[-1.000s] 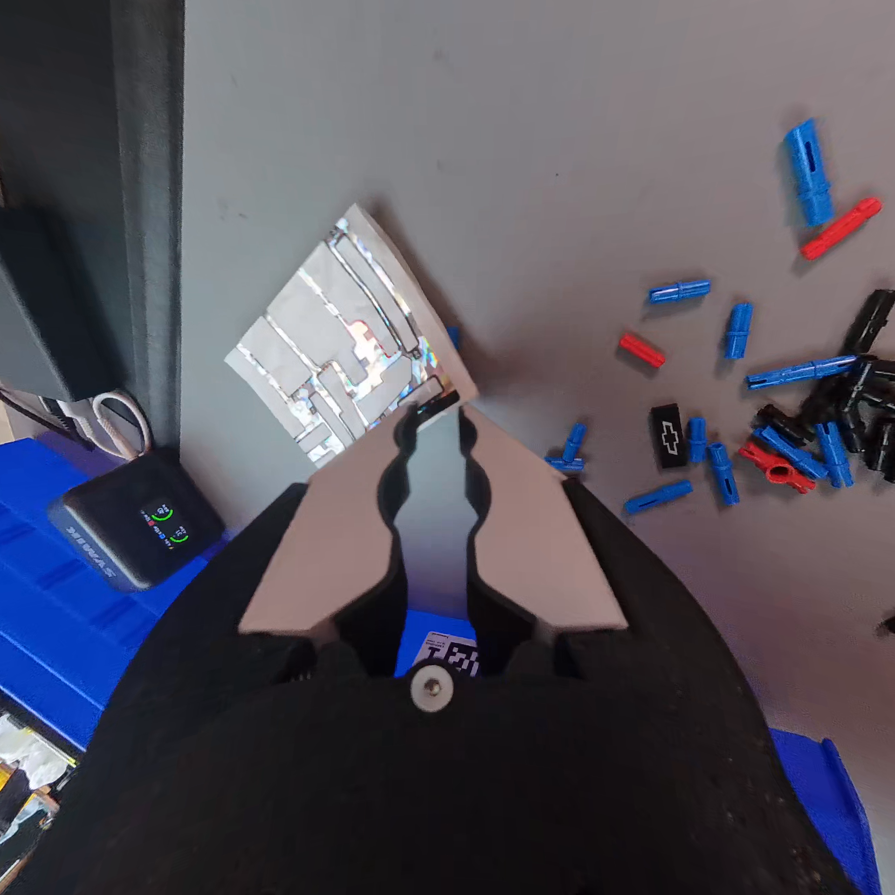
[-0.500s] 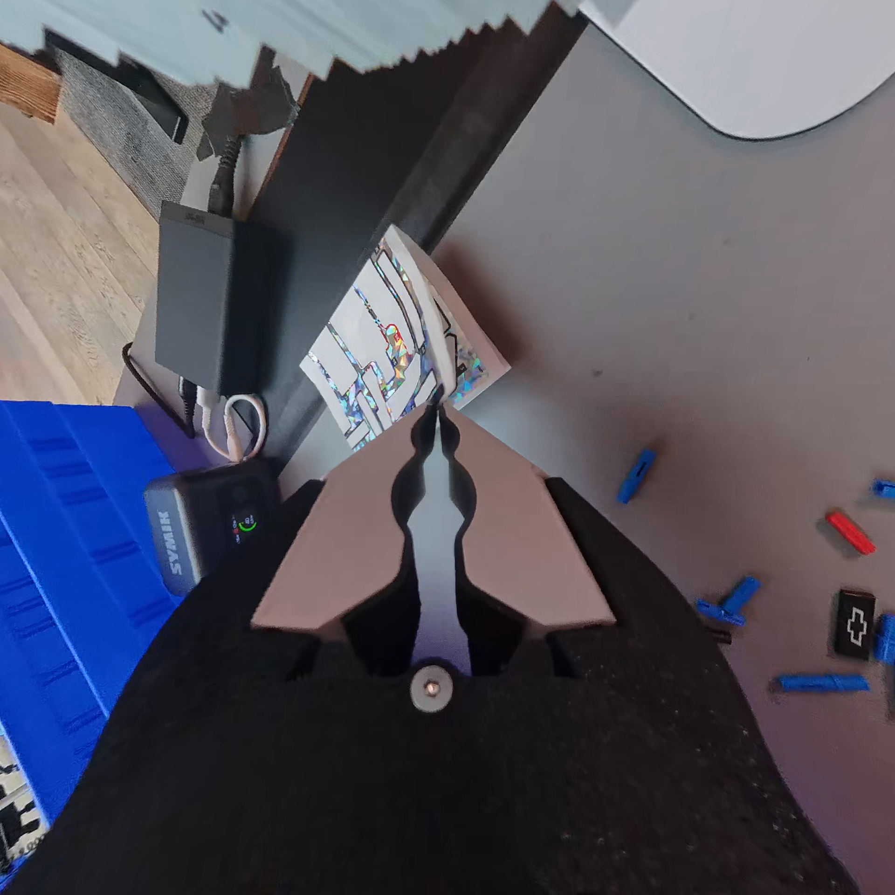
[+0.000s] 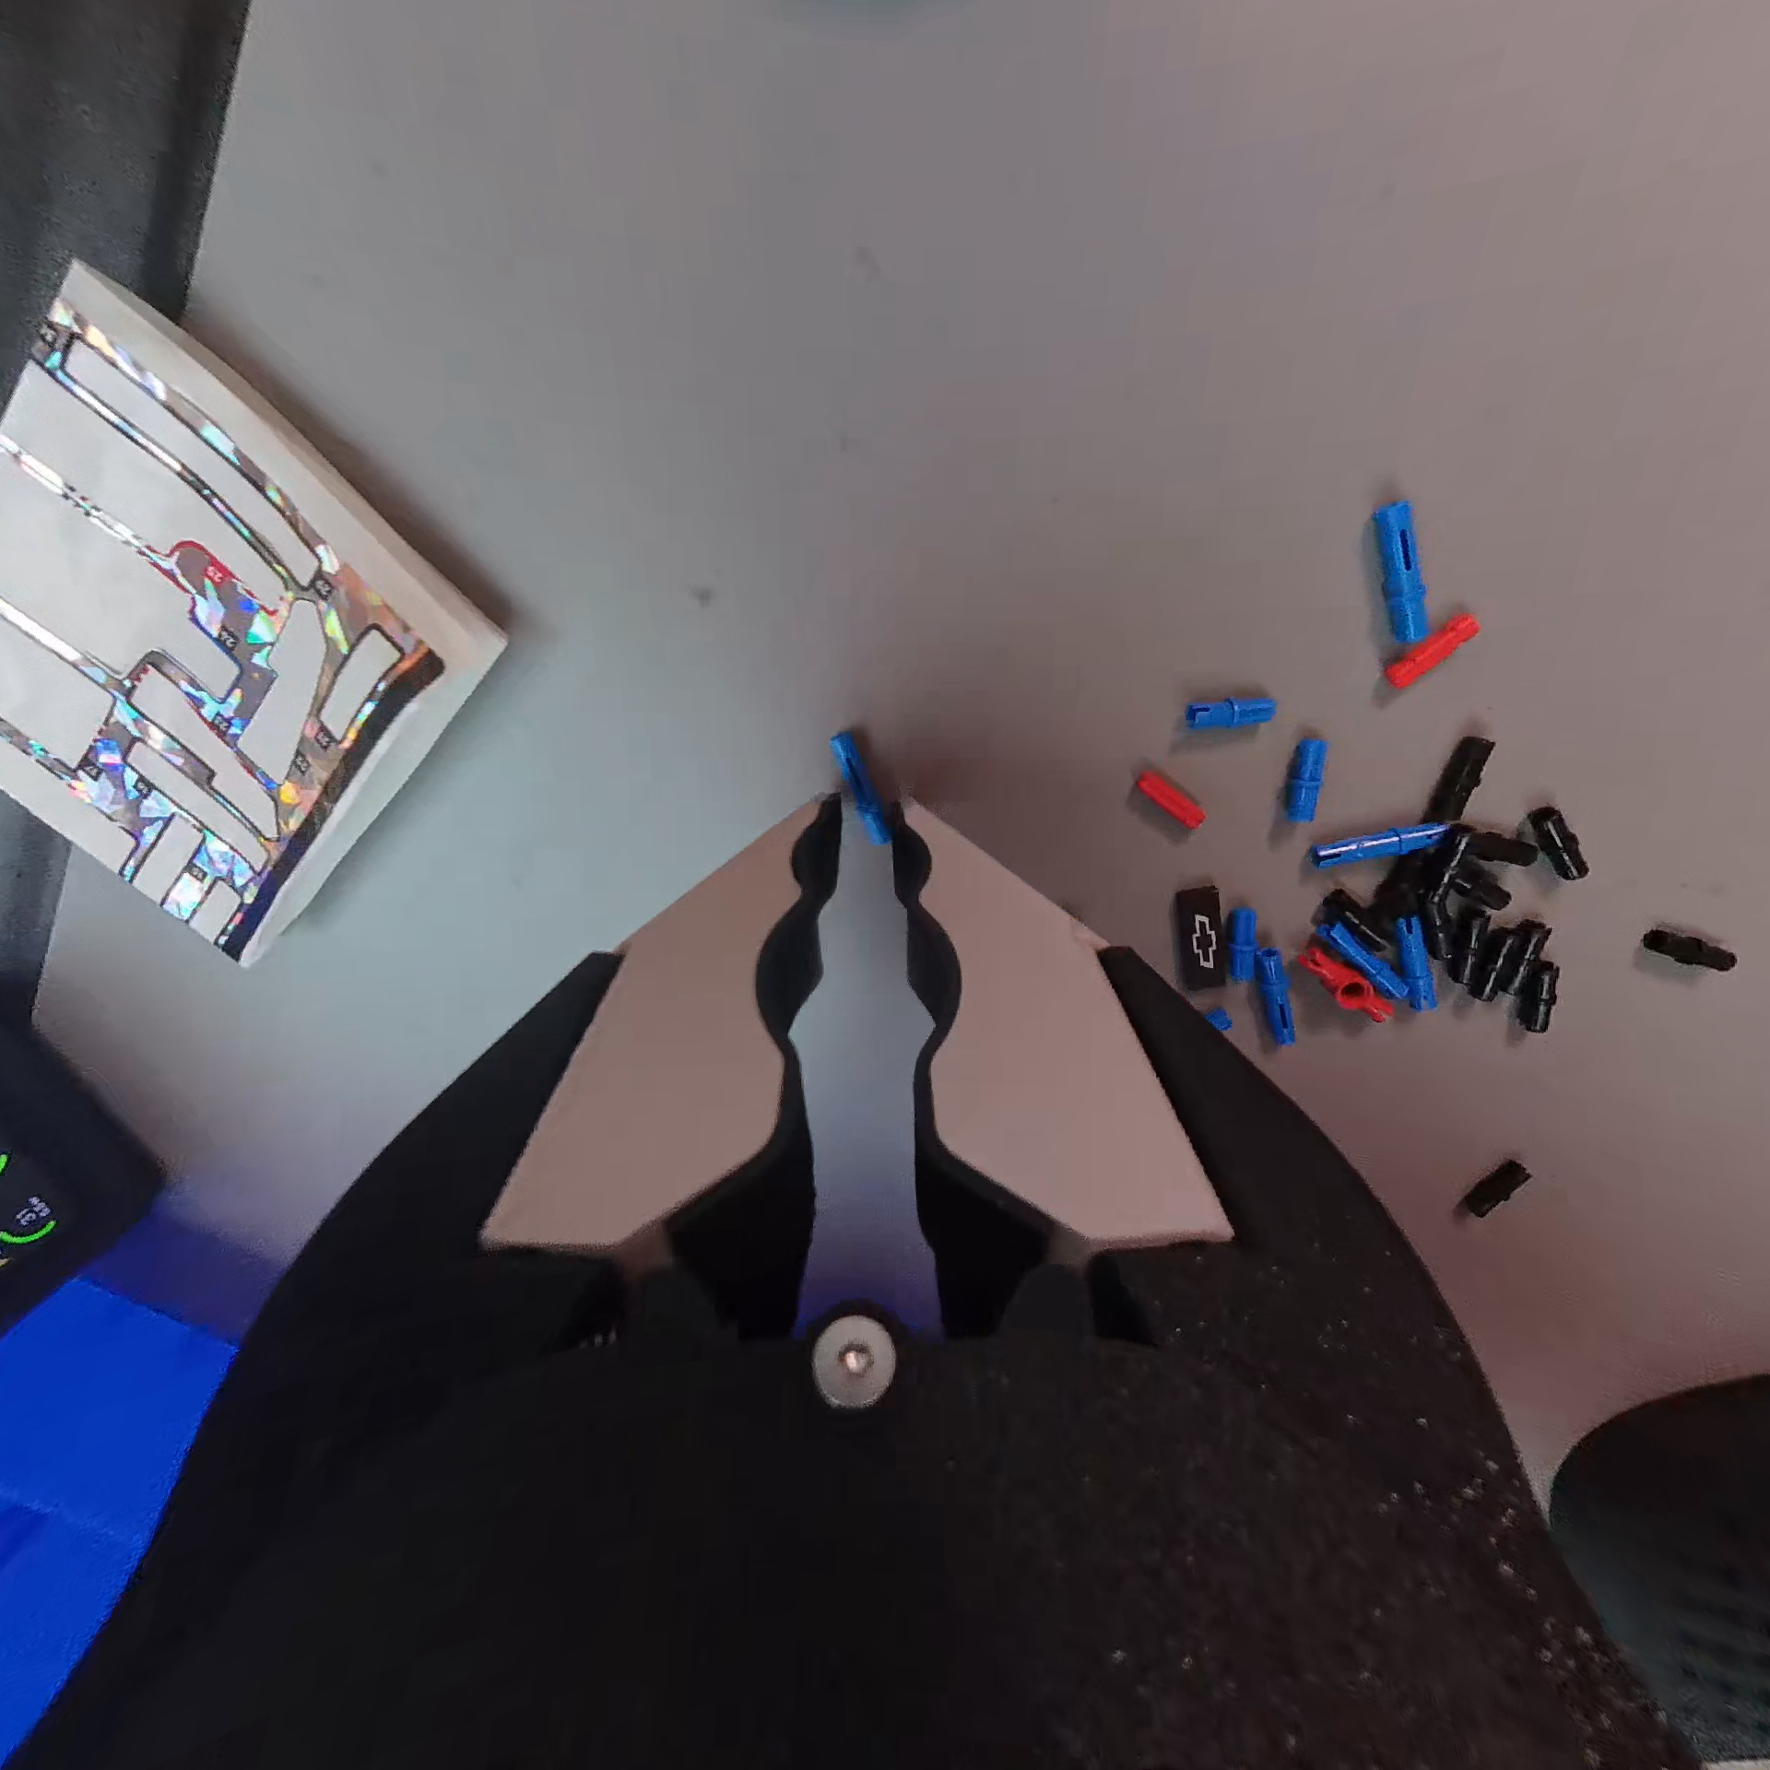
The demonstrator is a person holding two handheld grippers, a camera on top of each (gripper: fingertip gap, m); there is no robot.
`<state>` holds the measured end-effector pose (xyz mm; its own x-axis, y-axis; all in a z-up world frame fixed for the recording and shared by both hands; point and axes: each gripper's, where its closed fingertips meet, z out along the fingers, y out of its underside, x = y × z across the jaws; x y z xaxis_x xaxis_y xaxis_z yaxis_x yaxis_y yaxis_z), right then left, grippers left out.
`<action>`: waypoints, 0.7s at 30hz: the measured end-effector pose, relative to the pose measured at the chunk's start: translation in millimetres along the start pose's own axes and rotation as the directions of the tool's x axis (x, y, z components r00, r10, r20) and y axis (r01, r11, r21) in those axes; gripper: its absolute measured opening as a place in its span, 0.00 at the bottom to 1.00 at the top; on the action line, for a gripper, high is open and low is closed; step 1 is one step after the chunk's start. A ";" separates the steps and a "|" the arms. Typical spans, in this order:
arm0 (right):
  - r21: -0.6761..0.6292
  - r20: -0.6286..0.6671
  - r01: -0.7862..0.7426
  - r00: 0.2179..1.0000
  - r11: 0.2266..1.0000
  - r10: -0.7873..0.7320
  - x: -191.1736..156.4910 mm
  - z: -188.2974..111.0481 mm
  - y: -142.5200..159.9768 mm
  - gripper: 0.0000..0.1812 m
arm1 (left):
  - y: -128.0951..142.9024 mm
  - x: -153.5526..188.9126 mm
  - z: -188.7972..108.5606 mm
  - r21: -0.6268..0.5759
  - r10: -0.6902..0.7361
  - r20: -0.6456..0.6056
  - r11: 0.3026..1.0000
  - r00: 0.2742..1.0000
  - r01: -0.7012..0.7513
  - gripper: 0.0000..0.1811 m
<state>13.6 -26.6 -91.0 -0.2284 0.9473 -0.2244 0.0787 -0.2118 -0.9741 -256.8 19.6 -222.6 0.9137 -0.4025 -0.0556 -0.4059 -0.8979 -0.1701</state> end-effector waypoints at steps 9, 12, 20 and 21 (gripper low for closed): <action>0.004 0.005 0.000 1.000 1.000 0.000 -1.0 -0.8 -1.7 0.19 | -1.2 65.7 -10.2 0.020 0.102 -0.170 0.995 0.980 -0.100 0.08; 0.000 0.012 -0.002 1.000 1.000 0.002 -2.5 0.0 -0.7 0.19 | 9.0 81.4 -19.0 0.002 0.131 -0.154 0.991 0.979 -0.132 0.17; 0.004 0.023 0.005 1.000 1.000 -0.005 -6.3 -0.3 -3.0 0.19 | 71.6 142.4 -42.2 -0.163 0.378 -0.128 0.904 0.917 -0.395 0.14; 0.003 0.026 0.003 1.000 1.000 -0.004 -7.0 0.0 -2.5 0.19 | 77.9 145.6 -39.8 -0.196 0.400 -0.118 0.888 0.909 -0.416 0.14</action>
<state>15.0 -32.7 -87.1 -0.2539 0.9415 -0.2215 0.0749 -0.2092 -0.9750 -156.1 -116.1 -204.8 0.6663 -0.7457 -0.0029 -0.7440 -0.6651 0.0647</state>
